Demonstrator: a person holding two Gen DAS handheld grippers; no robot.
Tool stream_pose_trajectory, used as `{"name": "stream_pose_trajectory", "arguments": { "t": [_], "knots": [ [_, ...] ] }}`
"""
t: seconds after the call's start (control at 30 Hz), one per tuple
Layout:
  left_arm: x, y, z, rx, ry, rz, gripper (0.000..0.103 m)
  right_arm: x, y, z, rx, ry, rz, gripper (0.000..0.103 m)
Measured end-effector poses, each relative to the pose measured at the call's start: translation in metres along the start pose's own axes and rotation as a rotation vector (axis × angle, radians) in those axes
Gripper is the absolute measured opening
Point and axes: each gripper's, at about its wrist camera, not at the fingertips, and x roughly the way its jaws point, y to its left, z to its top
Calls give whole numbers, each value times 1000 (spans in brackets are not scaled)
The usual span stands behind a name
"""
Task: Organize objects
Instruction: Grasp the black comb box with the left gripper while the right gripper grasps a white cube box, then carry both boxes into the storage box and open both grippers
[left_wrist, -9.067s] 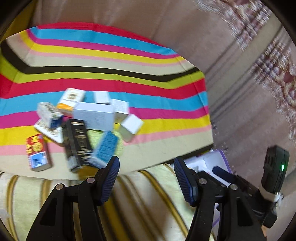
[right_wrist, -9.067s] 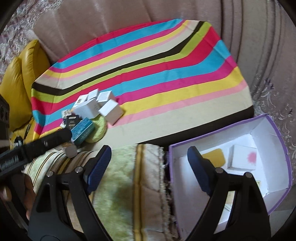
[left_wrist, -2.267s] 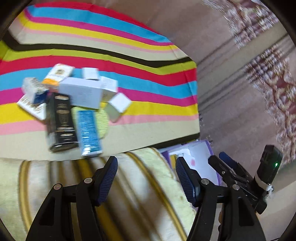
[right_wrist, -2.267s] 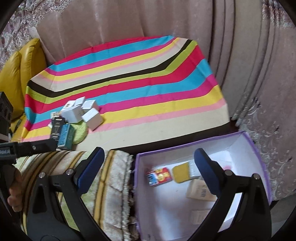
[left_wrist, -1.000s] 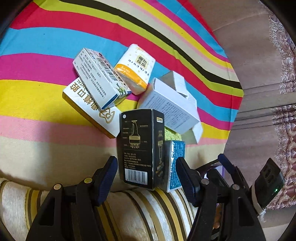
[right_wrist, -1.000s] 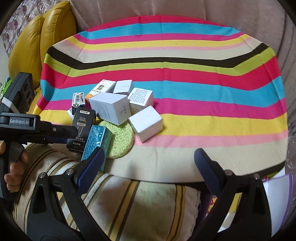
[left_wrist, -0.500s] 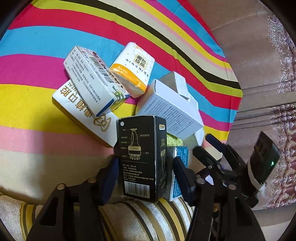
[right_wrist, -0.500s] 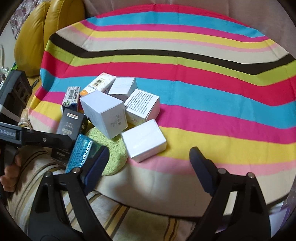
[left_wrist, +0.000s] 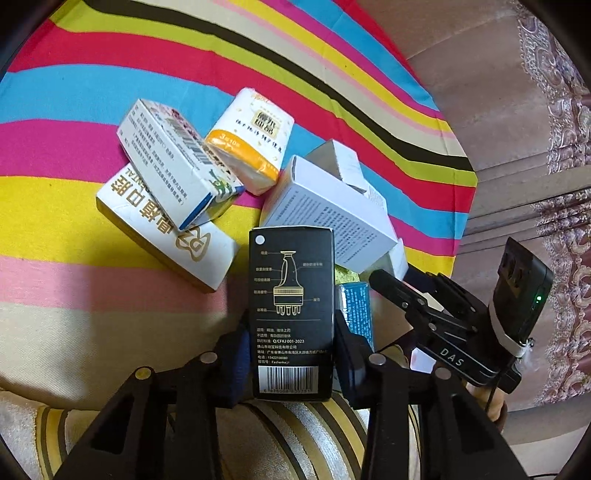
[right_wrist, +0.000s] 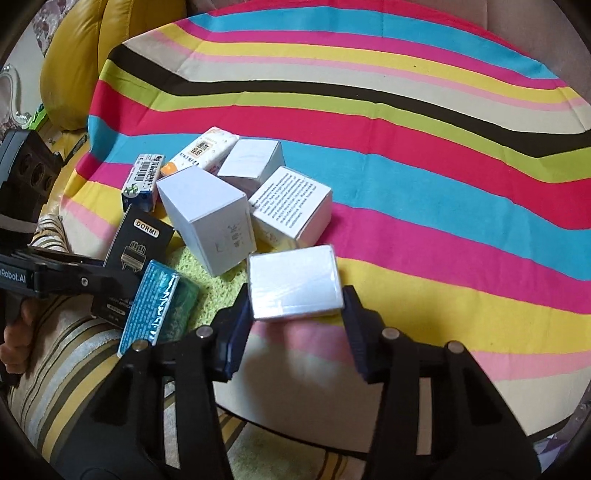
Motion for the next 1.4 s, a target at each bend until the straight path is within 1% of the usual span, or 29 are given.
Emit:
{"name": "stream_pose_trajectory", "arguments": {
  "t": [0.13, 0.33, 0.5, 0.8, 1.07, 1.33, 1.4],
  "knots": [
    [-7, -5, -3, 12, -41, 5, 40, -13, 3, -7, 42, -22, -7, 51],
    [-19, -9, -7, 23, -86, 9, 40, -36, 19, -24, 80, -55, 3, 51],
    [-29, -17, -17, 32, -115, 0, 40, -45, 26, -37, 114, -60, -6, 51],
    [-44, -39, -39, 67, -172, -9, 40, -74, 32, -59, 173, -108, -31, 51],
    [-43, -72, -62, 139, -165, -14, 40, -97, 32, -80, 204, -139, -41, 51],
    [-29, -106, -82, 227, -126, 0, 40, -120, 21, -105, 235, -159, -64, 51],
    [-26, -113, -87, 249, -117, 5, 40, -126, 18, -111, 246, -165, -83, 51]
  ]
}}
